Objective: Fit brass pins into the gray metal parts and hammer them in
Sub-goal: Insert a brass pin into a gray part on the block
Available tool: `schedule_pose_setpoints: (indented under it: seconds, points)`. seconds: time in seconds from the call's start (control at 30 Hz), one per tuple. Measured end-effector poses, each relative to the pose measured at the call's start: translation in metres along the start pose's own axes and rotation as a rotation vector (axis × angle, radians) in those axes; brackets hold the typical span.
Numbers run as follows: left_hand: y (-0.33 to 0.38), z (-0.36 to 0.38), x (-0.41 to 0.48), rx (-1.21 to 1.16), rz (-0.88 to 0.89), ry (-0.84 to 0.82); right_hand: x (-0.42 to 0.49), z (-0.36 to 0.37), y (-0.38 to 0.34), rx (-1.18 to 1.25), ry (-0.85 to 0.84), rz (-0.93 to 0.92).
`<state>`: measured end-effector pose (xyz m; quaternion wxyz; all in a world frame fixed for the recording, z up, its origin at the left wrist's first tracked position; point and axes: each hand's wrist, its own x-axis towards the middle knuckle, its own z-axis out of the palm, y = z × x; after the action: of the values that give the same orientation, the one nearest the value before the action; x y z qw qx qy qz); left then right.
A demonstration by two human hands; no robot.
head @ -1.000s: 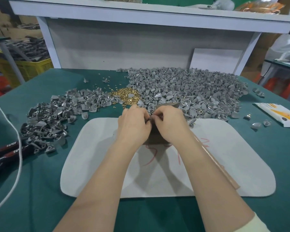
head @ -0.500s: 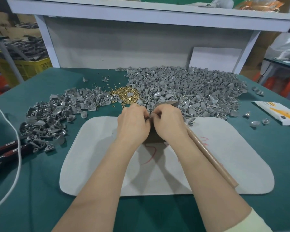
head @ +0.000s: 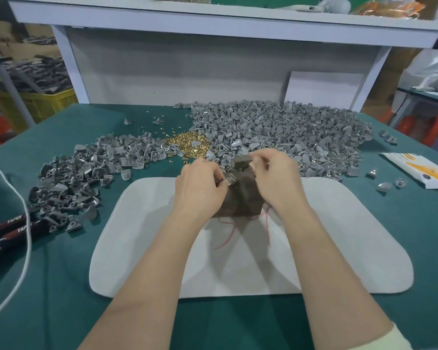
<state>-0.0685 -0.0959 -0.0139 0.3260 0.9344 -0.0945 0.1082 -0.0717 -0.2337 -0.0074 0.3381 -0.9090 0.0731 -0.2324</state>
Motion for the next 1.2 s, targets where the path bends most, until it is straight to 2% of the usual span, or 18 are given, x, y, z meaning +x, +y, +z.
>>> schedule_pose_setpoints:
  seconds: [0.07,0.13,0.2,0.33,0.43,0.57,0.7,0.8,0.93,1.0,1.1,1.13,1.2]
  points:
    - [0.0,0.0,0.0,-0.004,-0.006,0.002,0.004,-0.008,0.013,-0.191,-0.038,0.105]
    - [-0.001,-0.001,0.001,0.009,-0.019,0.011,0.006,-0.009,0.022,-0.337,-0.244,0.232]
    - [-0.003,-0.001,0.002,0.031,-0.033,0.026,0.008,-0.006,0.027,-0.34,-0.355,0.282]
    - [-0.009,-0.005,0.003,0.063,-0.103,0.063,0.009,-0.008,0.028,-0.094,-0.259,0.259]
    - [-0.011,-0.008,0.004,0.055,-0.143,0.076,0.005,-0.018,0.021,0.14,-0.155,0.149]
    - [-0.012,-0.01,0.005,0.082,-0.165,0.089,-0.003,-0.032,0.008,0.019,-0.12,-0.136]
    - [-0.017,-0.009,0.007,0.078,-0.179,0.105,-0.014,-0.034,-0.006,-0.071,-0.109,-0.253]
    - [-0.018,-0.007,0.007,0.038,-0.188,0.119,-0.017,-0.039,-0.013,-0.063,-0.07,-0.3]
    - [-0.019,-0.009,0.008,0.007,-0.2,0.081,-0.023,-0.034,-0.017,-0.243,-0.24,-0.258]
    - [-0.02,-0.008,0.009,0.01,-0.196,0.07,-0.024,-0.034,-0.019,-0.282,-0.182,-0.269]
    - [-0.02,-0.007,0.009,-0.012,-0.199,0.09,-0.024,-0.038,-0.022,-0.167,-0.028,-0.309]
    - [-0.02,-0.007,0.009,-0.019,-0.205,0.095,-0.023,-0.038,-0.022,-0.133,-0.016,-0.308]
    - [-0.02,-0.007,0.009,0.002,-0.197,0.082,-0.023,-0.036,-0.021,-0.181,-0.105,-0.299]
